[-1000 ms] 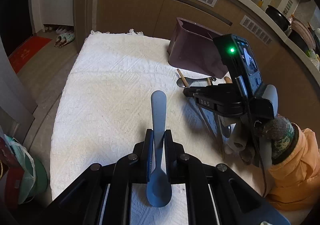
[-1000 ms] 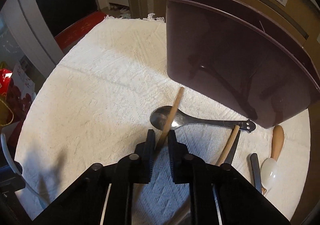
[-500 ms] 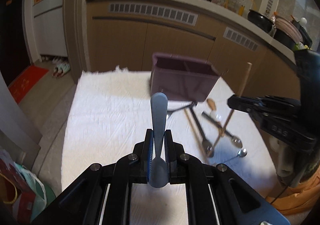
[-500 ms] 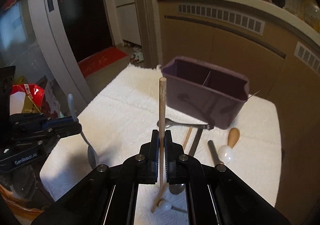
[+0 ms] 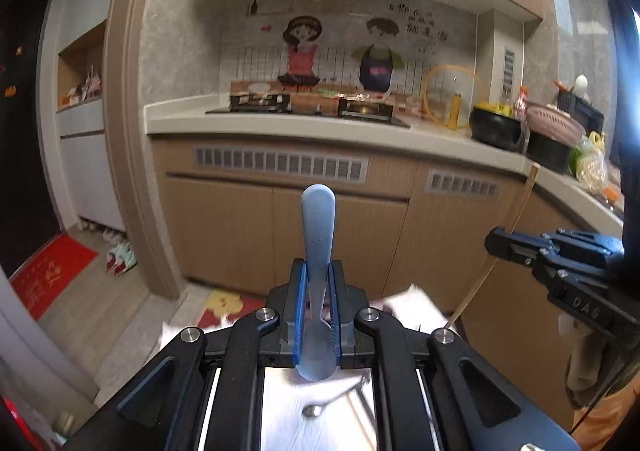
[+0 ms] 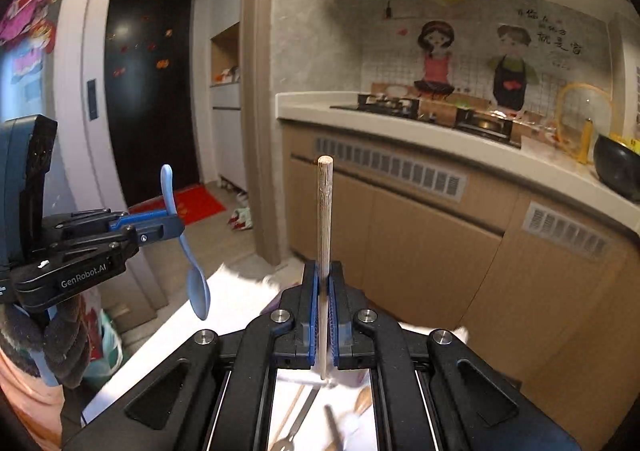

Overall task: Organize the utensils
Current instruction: 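Lower the blue spoon and chopstick into the purple caddy and open both grippers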

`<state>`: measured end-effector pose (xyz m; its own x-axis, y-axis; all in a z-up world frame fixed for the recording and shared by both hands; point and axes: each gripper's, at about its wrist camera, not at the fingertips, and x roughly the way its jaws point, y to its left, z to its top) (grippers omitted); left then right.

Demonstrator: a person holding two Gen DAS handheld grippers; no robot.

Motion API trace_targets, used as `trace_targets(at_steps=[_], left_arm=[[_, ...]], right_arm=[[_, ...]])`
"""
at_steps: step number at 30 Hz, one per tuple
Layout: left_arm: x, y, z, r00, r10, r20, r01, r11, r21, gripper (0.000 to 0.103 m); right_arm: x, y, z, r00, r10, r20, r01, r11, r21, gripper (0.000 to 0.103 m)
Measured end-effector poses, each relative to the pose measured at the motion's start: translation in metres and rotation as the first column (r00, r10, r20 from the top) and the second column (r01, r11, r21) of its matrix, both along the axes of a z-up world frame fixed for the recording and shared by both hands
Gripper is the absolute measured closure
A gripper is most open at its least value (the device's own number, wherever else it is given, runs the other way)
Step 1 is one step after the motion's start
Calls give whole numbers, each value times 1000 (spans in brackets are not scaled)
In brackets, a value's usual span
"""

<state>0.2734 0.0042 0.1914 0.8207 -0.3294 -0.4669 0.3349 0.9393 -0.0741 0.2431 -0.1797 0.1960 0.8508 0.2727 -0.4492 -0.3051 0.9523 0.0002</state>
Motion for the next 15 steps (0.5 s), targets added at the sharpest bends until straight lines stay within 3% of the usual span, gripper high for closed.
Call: trace_targets(at_steps=[6,11,15], left_arm=[[54,-23,-11,999,-18,-26,18,1000,8,94],[104,-36,-62,990,-37,-140,39,999,16,94],[135,-42,-112,963,-19,-269,30,999,40,94]], right_arm=[[54,-10,-6,998,-60,1,60,998,-18,98],[100,-12,-54,994,-74,-77,73,997,-12,98],[131,-13,-103,981,-89,-170,90,996,-2,98]])
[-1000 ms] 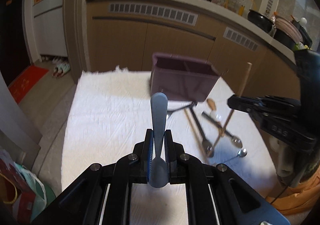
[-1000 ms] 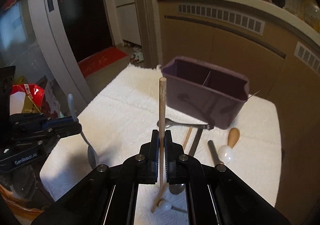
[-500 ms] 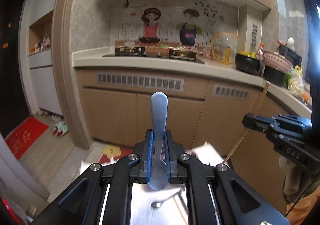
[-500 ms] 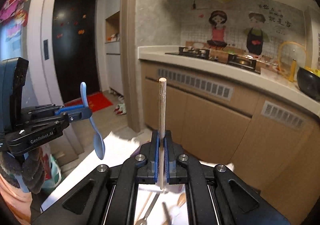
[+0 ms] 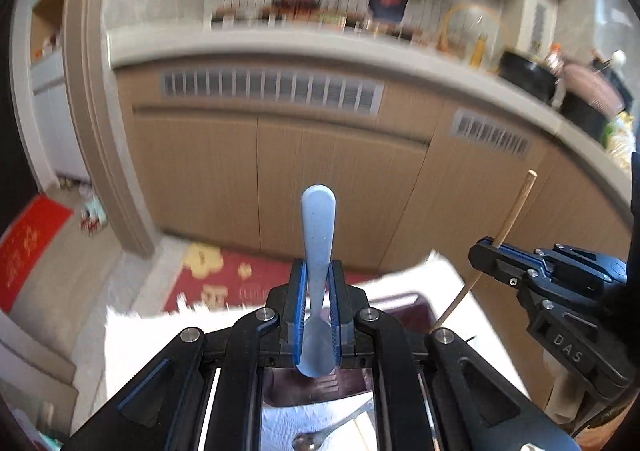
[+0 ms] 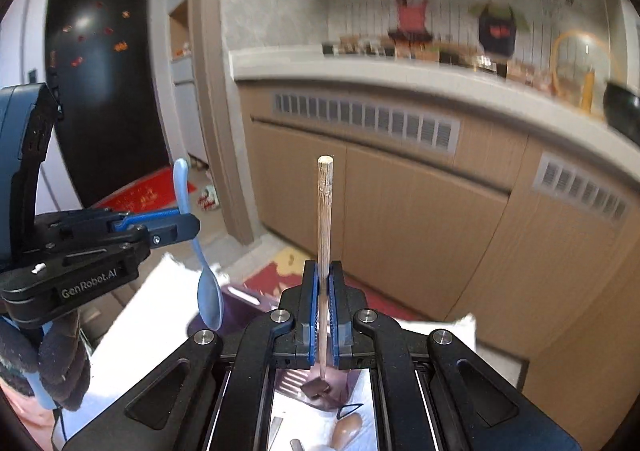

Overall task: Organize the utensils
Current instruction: 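Lower the blue spoon and chopstick into the purple caddy and open both grippers, then withdraw both grippers from the caddy back over the remaining utensils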

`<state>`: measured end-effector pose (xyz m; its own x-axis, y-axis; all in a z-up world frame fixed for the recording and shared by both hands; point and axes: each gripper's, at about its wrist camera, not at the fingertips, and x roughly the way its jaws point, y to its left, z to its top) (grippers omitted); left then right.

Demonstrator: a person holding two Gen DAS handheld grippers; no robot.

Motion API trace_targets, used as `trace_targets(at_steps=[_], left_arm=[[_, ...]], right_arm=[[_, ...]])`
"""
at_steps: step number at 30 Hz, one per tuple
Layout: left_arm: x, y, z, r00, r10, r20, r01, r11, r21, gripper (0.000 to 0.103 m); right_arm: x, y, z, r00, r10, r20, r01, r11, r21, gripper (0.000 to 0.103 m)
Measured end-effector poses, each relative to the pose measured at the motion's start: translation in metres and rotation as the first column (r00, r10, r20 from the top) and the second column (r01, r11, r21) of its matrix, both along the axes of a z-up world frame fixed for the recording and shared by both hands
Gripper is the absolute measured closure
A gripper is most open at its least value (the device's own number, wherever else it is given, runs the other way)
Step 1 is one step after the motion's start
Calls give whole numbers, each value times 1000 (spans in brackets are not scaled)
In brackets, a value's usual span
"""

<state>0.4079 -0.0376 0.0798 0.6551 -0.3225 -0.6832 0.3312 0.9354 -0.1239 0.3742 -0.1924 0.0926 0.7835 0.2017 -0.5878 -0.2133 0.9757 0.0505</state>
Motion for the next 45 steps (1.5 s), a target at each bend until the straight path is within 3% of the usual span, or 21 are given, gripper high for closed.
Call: trace_targets(at_steps=[6,8,10,16,20,27,30,33,37,38,40,45], left_arm=[[15,0,-56,987,21,-160,-18,1000,21,93],[14,1,-61,982,25,-186,-23,1000,16,83],[7,4,-58,985,38,-169,-38,999,2,63],[-36,15,-33,996,80,-39,-81,996,-22,32],[-70,14,-26,997,80,-17,-79,997,4,30],[-125,14,-60,993,66,-95,-65,998,18,29],[-160,10,-77,998,57,-22,-57,998,28,28],[-190,-1,-94,999,30,23,-31,999,45,15],[-199,-23,-122,992,-35,-120,44,996,72,17],[-200,-27,-129,987,-42,-153,55,995,79,20],[-205,-38,-141,974,-74,-216,95,992,88,41],[-222,-53,-166,946,-140,-293,178,978,106,48]], right_arm=[[25,-4,-62,984,4,-176,7,998,62,98],[30,-4,-73,975,24,-222,-10,998,65,96],[30,-4,-79,969,37,-243,-24,998,58,94],[2,-11,-72,981,23,-192,-17,999,36,76],[-31,-18,-60,989,5,-146,-3,1000,19,62],[-97,-23,-67,996,-7,-89,4,999,-37,36],[-129,-22,-79,997,1,-80,-6,998,-56,34],[-161,-21,-98,997,6,-83,-13,997,-83,33],[-194,-24,-122,994,-6,-112,-6,994,-109,33],[-200,-26,-126,993,-15,-114,1,993,-115,33],[-213,-32,-134,992,-29,-121,15,993,-119,33],[-233,-57,-148,987,-92,-131,76,989,-125,33]])
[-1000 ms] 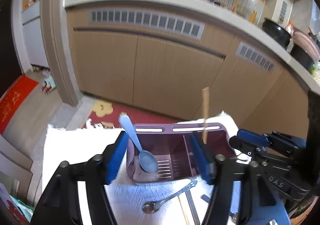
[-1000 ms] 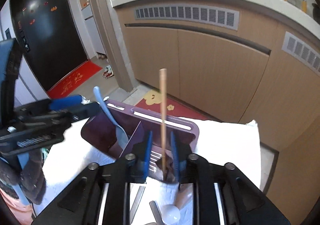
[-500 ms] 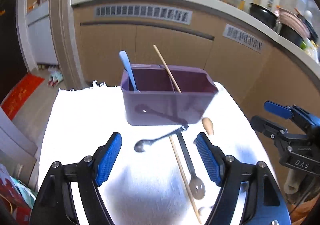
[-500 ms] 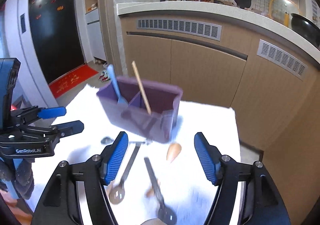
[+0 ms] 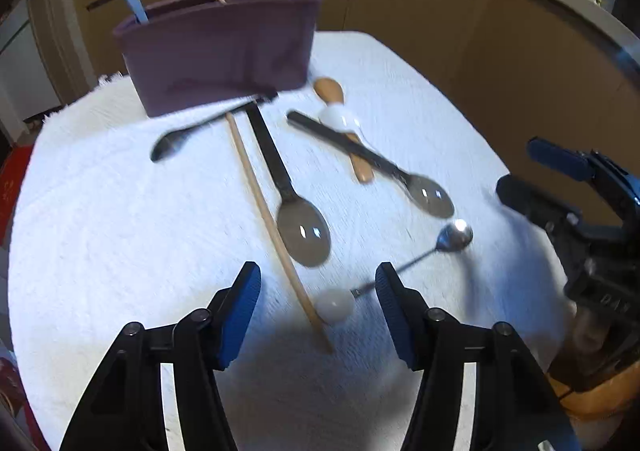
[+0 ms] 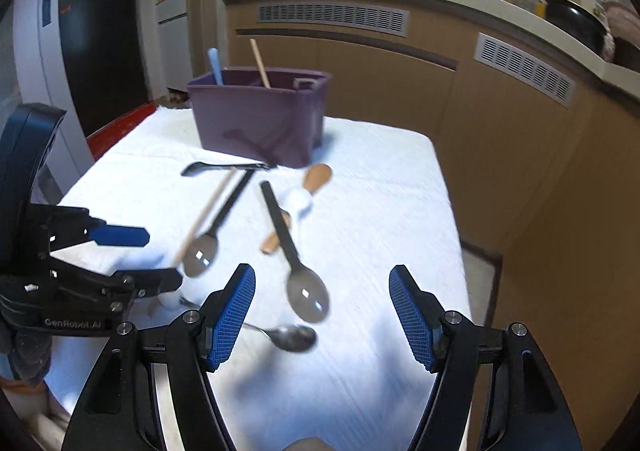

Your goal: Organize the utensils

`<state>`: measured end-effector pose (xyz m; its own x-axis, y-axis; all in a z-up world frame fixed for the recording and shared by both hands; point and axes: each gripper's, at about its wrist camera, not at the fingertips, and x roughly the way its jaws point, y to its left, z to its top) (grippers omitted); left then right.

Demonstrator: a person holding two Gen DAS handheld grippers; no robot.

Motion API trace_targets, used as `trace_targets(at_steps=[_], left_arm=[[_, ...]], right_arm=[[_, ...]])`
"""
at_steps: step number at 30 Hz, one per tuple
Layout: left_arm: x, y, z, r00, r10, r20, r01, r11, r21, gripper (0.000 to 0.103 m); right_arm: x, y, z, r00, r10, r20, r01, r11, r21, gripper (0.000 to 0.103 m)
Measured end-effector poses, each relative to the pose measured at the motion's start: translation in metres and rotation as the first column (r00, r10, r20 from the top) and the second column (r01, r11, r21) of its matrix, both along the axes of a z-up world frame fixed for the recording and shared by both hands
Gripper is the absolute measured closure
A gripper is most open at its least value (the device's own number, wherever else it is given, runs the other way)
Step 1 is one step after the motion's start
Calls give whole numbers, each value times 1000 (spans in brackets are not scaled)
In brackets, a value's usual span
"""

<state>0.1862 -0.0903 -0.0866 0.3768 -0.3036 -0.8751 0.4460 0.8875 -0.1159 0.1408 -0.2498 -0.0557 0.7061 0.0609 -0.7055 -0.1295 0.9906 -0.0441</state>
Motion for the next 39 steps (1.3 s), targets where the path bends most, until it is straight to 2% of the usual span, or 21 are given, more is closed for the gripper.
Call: trace_targets(at_steps=[2,4,7,9,12,14,18,21,27,32,33,34,35,39], left_arm=[[-5,0,-4,1000,-10,-19,9,999,-36,53],[-12,-6,-7,997,-70,-31,69,997,-35,57],[-22,-16,-9,990,-141,-6,141,990,10,59],[-21,-19,-10,989,-149,11,148,988,51,59],[-10,-18,-12,990,-142,13,141,988,68,59],[-6,-20,-12,985,-170,3,169,982,78,59],[-16,-28,-11,958,-274,-81,279,959,56,59],[-28,-35,-10,943,-323,-83,329,941,76,59],[-15,-42,-17,954,-284,-94,292,952,88,59],[-14,-52,-19,946,-315,-74,322,940,116,63],[-17,-53,-19,943,-326,-66,332,935,122,68],[-22,-53,-18,939,-340,-58,345,930,125,80],[-26,-53,-17,936,-348,-59,353,928,117,85],[-38,-40,-14,949,-312,-42,315,944,102,85]], right_arm=[[-5,-10,-3,1000,-17,-3,17,1000,12,33],[-9,-18,-5,1000,-30,-3,30,999,24,33],[-14,-27,-8,999,-45,-3,45,998,48,33],[-14,-33,-11,999,-52,-11,53,996,65,32],[-12,-37,-15,998,-56,-26,58,995,84,32],[-10,-38,-18,998,-57,-37,61,994,95,32],[-9,-41,-21,996,-66,-54,71,992,103,32],[-8,-42,-22,996,-72,-61,78,992,103,32],[-1,-42,-25,993,-78,-91,89,988,123,32],[-1,-38,-22,993,-70,-93,80,991,106,32],[-1,-38,-20,993,-69,-92,78,992,98,32],[0,-37,-20,993,-69,-92,78,993,92,32],[1,-36,-19,993,-70,-93,78,993,85,32],[7,-30,-13,993,-65,-95,72,995,65,32]])
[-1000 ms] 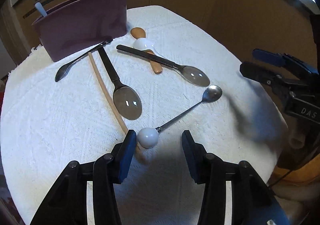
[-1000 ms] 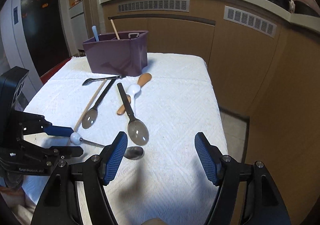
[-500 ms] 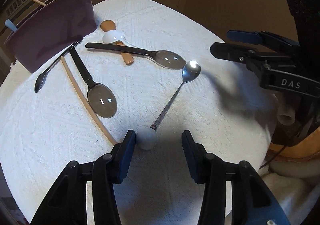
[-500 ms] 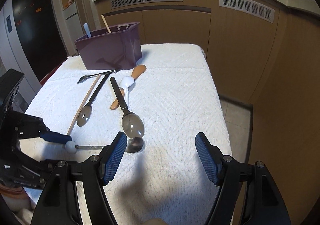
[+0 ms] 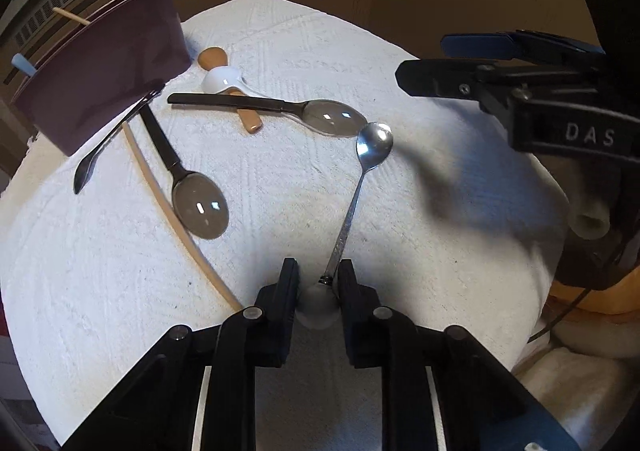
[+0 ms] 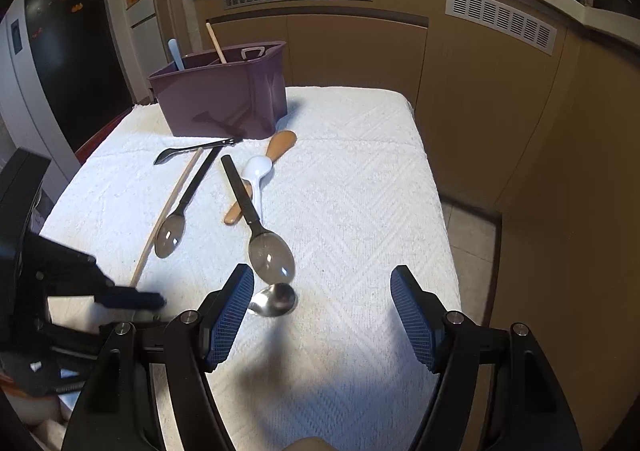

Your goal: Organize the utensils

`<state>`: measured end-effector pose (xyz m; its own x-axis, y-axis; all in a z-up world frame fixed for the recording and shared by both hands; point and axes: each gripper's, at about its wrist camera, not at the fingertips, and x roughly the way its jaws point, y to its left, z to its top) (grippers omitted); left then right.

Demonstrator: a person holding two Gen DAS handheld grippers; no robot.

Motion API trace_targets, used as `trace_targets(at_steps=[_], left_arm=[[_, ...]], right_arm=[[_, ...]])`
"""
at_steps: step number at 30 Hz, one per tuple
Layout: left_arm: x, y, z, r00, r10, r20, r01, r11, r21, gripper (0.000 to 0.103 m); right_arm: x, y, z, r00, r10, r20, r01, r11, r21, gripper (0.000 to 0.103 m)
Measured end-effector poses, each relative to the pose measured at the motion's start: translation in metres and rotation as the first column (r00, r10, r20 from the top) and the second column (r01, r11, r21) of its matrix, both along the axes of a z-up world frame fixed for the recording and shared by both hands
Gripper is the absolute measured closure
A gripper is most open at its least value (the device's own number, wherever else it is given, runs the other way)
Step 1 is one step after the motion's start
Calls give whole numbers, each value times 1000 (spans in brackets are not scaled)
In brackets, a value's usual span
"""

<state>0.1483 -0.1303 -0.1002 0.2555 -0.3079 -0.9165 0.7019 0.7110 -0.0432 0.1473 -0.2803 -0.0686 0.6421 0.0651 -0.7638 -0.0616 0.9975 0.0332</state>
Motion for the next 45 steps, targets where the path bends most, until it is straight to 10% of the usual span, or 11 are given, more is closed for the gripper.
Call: trace_targets(at_steps=[8,15,20,24,33,37,45], left_arm=[[1,104,44,953,301,38,-290,941,-176,86],[17,180,22,855,518,16,-513,850,-118,97],[7,186,18,878,479,-27,-477,866,-151,87],[9,189,24,886,463,-13,-458,871,-176,45],[15,177,18,932,362,-16,-359,918,-168,43],[17,169,15,954,299,-24,-299,941,-159,37],[20,150,14,986,163,35,-157,979,-131,36]], right_arm=[[21,45,12,994,106,2,-106,993,-52,32],[50,99,3,973,228,-44,-229,972,-43,32],[75,135,-14,949,297,-106,-297,955,13,40],[110,154,-26,937,317,-147,-308,948,80,61],[153,176,-50,923,299,-242,-289,954,79,61],[129,168,-54,914,308,-264,-310,950,33,90],[86,119,-59,905,279,-321,-264,960,91,96]])
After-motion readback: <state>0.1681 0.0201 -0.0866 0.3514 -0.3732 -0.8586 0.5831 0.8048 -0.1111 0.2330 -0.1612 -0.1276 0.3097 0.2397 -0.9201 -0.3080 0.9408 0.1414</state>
